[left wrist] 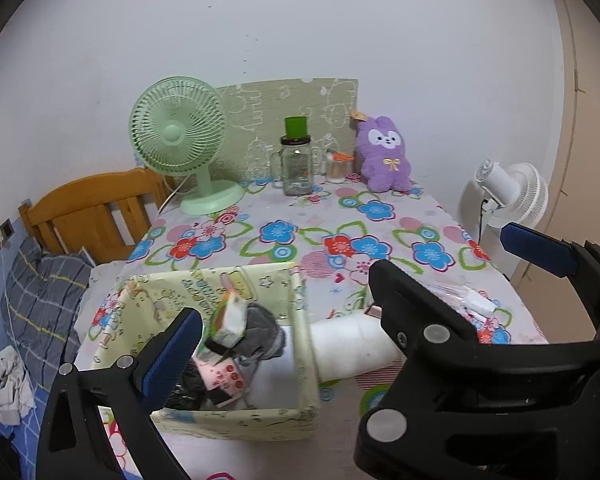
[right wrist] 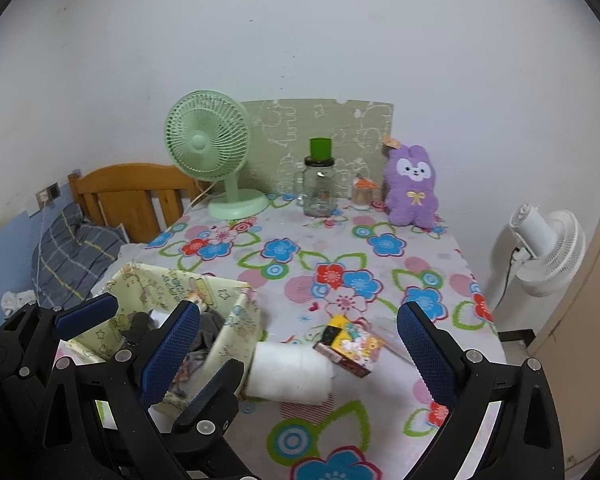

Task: Organize soft objects
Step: 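Move both grippers back from the box toward the remaining items on the table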

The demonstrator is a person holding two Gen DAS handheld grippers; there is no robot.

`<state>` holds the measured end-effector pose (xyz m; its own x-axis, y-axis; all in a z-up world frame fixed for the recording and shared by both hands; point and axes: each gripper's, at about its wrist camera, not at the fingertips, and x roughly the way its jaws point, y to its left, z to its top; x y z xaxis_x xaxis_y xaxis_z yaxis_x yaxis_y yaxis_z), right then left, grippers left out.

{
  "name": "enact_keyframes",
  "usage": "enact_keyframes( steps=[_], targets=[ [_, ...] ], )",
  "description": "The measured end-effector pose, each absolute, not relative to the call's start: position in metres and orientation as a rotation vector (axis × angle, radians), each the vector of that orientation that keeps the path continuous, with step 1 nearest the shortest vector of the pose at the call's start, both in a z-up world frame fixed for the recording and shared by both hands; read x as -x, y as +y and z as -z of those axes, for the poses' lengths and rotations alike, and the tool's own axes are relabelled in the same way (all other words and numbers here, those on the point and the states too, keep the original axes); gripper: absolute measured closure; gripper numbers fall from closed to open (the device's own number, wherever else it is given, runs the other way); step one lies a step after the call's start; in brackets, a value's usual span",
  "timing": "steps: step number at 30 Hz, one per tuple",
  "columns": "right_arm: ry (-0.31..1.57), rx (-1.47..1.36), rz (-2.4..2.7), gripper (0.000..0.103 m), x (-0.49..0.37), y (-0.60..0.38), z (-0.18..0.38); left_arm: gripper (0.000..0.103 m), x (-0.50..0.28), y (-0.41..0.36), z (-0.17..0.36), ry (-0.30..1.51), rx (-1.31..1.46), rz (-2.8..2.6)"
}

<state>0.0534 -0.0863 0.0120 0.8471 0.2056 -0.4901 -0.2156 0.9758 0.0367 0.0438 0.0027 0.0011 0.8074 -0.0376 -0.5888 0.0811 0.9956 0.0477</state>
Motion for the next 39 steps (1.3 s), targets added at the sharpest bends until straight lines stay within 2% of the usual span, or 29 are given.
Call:
enact_keyframes(
  steps=[20,39],
  targets=[
    [0.524,-0.02,-0.117,0.001,-0.044,-0.138,-0.004,0.0,-0.043,-0.048,0.004,0.629,-0.093,0.122],
    [0.545,-0.022,-0.092,0.001,-0.055,-0.174,0.021,0.0,-0.056,-0.079,0.033,0.688,-0.053,0.114]
  ],
)
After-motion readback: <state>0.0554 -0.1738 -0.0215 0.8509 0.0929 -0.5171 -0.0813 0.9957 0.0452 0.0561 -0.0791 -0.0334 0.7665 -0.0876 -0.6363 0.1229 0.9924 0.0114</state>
